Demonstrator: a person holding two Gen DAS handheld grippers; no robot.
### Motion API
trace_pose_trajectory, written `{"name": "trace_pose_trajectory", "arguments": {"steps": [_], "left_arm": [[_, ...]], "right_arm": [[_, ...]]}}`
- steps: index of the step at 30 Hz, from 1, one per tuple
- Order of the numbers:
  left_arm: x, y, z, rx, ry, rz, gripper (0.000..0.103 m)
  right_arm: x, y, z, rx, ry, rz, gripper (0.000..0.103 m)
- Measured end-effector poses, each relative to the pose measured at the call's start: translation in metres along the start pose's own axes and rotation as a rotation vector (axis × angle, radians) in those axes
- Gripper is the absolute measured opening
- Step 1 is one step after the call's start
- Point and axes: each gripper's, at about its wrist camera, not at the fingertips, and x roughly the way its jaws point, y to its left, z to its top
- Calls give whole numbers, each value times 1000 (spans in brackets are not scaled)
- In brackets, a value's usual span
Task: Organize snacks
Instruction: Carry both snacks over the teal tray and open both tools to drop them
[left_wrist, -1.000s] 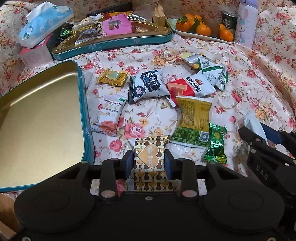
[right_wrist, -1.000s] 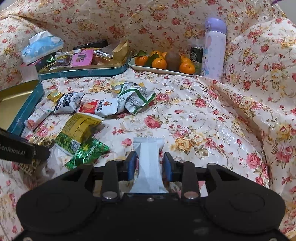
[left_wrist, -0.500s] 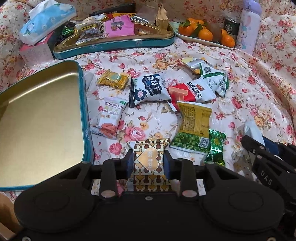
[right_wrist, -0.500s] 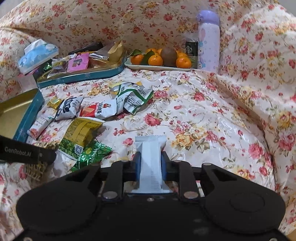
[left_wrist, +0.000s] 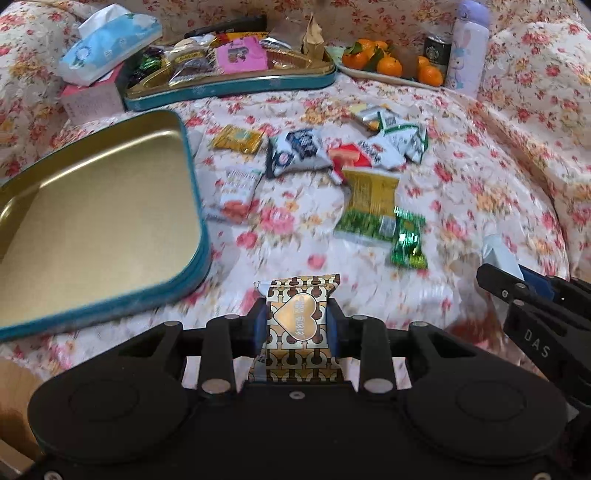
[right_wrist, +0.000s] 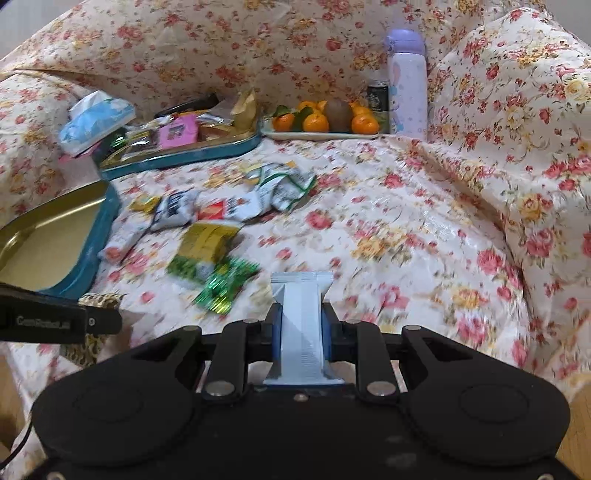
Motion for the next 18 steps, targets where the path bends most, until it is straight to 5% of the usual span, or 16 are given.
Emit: {"name": "trace_pose_trajectory", "arguments": {"steps": [18], "left_arm": [[-32,71,-78,-133,40,91,40]], "right_arm": [[-37,95,-51,-187,183,261,23]]}}
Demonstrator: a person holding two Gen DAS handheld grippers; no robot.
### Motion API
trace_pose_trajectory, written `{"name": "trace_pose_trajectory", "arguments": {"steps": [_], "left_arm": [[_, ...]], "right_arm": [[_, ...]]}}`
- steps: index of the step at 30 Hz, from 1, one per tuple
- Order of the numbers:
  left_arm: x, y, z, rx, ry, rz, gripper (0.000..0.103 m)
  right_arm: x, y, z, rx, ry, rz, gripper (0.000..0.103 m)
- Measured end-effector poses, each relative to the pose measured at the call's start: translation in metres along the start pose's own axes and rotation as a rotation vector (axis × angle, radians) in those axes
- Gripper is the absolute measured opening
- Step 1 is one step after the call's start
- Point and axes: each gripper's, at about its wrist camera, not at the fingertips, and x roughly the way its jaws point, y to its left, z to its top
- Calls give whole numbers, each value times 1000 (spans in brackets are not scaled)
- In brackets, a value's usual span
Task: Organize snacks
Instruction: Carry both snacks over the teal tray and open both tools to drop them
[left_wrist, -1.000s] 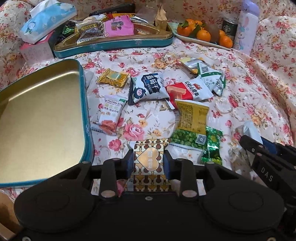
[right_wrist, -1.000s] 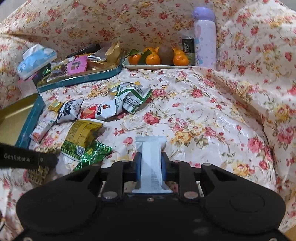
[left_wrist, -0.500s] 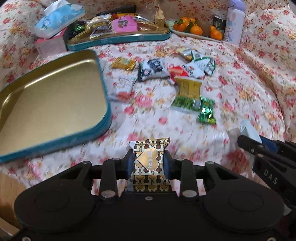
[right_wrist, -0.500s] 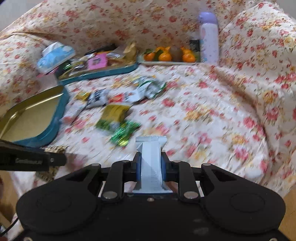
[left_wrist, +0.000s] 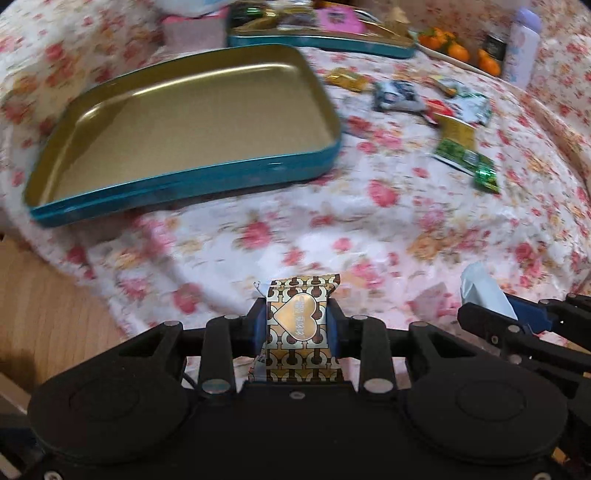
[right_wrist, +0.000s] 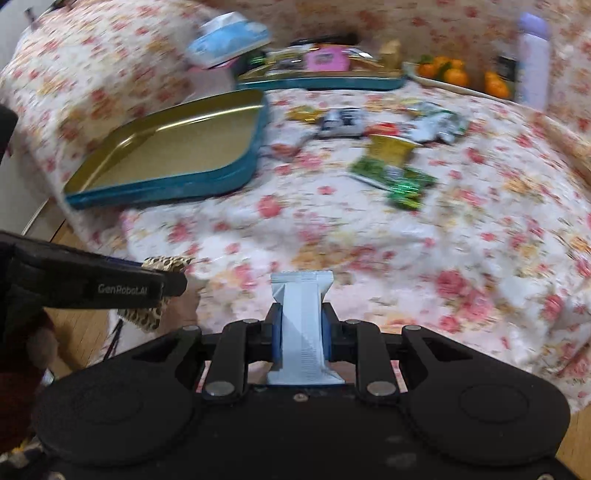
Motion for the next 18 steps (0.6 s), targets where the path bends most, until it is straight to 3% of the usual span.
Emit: {"name": "trace_pose_trajectory", "arguments": {"steps": [12,18], "left_arm": [[-42,76,31,-119,-172,96,40],[-37,100,59,-176,-231,139,40]], "right_arm": [[8,65,56,-150,-82,130,23],[19,89,99,-166,-158,149,23]]}}
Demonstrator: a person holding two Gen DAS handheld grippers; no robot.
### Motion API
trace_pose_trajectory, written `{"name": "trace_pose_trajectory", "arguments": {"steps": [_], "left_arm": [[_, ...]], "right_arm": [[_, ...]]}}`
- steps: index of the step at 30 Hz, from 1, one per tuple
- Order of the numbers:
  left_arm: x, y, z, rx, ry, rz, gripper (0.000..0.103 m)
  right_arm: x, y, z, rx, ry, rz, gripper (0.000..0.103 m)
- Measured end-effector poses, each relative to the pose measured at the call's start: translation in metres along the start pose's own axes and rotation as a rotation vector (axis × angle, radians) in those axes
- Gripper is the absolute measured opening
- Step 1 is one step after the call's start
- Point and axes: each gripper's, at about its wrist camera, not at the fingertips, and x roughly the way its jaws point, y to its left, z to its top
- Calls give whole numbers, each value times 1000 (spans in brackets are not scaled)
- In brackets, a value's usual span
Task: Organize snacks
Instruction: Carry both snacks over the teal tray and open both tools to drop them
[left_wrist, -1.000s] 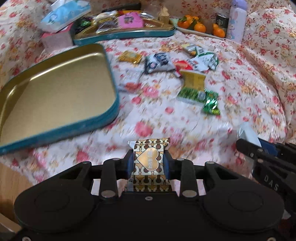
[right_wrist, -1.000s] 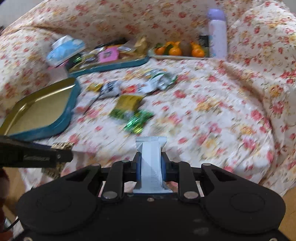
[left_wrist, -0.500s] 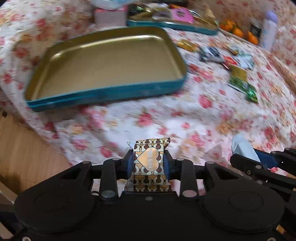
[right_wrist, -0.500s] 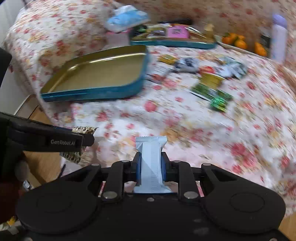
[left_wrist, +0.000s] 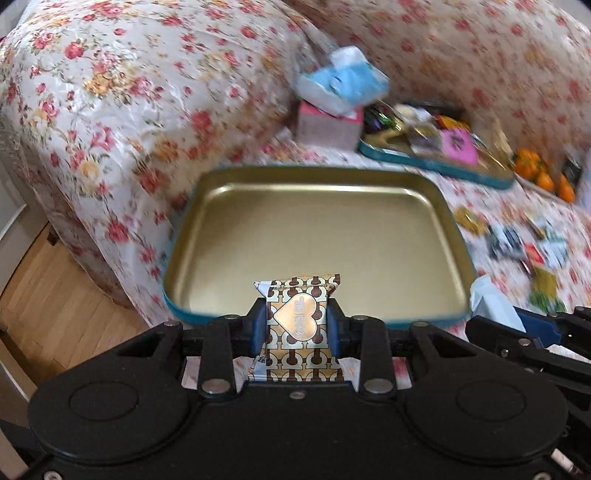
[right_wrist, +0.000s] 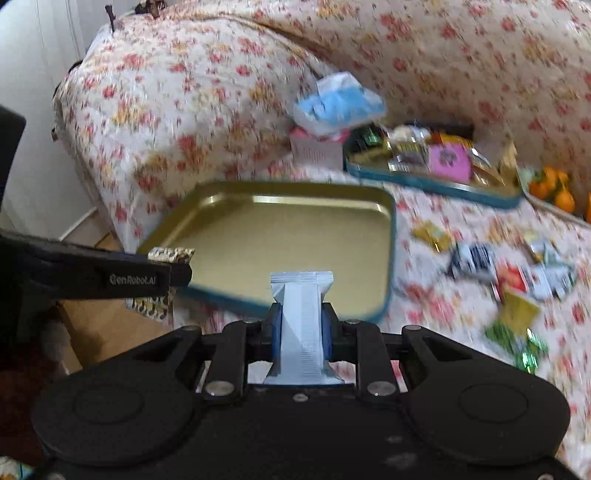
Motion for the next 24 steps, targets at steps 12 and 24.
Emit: {"name": "trace_pose_trajectory", "arguments": {"steps": [12,24], "left_arm": [[62,13,37,-75,68,22,41],[88,23,47,-121,77,12,42]], "right_arm": [[78,-5,46,96,39,-39,23],[128,-16,53,92,78,-60,25]]}}
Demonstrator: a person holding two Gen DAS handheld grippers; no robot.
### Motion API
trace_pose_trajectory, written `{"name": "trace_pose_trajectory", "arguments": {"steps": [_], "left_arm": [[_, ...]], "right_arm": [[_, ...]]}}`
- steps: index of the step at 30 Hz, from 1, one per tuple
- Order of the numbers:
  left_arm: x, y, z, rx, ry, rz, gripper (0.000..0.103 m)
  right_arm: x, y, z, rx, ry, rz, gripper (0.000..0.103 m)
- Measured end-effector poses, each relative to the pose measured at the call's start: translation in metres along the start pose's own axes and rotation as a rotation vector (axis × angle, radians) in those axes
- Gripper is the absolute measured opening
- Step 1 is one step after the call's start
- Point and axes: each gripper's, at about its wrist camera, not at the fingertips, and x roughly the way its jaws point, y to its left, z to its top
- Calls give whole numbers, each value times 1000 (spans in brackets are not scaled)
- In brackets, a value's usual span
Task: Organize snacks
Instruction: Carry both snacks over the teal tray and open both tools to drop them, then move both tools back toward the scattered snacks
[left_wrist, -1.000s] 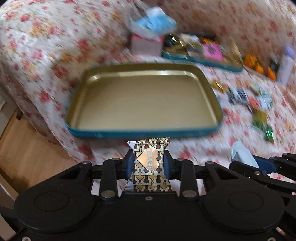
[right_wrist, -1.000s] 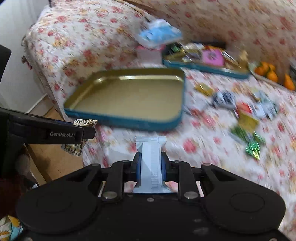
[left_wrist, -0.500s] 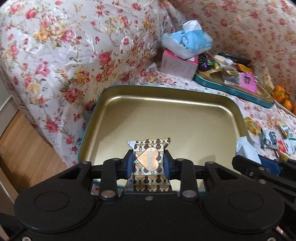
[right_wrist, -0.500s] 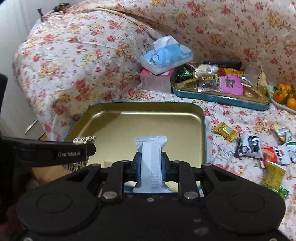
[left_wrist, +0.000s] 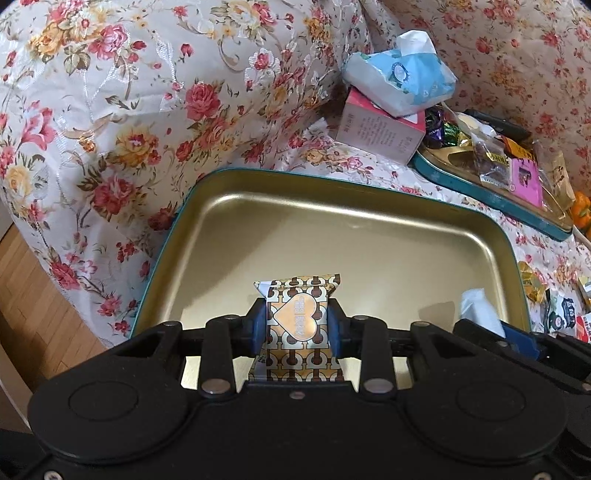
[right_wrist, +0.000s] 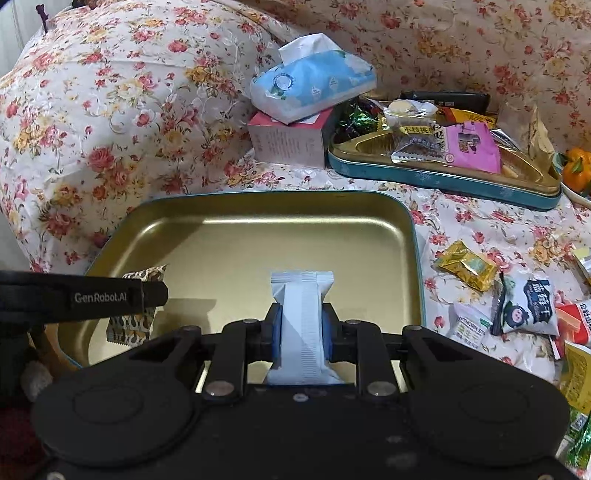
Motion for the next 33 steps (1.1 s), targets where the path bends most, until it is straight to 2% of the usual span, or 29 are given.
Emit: {"name": "trace_pose_trajectory", "arguments": {"steps": [9,13,19,21,22,26,30,31,33], "left_arm": [[-5,2,-5,-1,-32,23,43],[-14,6,-6,-23,-79,66,47],[-28,9,-2,-16,-112,84,47],[-38,9,-3,-22,-139,87,47],[-43,9,-4,-26,-153,87,47],[-70,5,-8,-17,-225,88,47],[-104,-12,-15,44,-326,120,48],[-112,-17,-18,64,-356,128,48],[-128,-28,-23,97,-415,143,48]], "right_arm": [[-1,8,-5,-45,-29,-23,25],[-12,12,-6,-64,-68,-39,35],[-30,13,-4,-64,-106,-54,35],[-39,12,-4,-61,-127,-57,40],[-43,12,-5,-58,-141,-63,45],[-66,9,-9,-42,-231,-88,51],[-101,1,-19,50,-416,-150,62],[-110,-1,-22,77,-459,-165,69],[-126,-9,-25,122,-513,-186,71]]}}
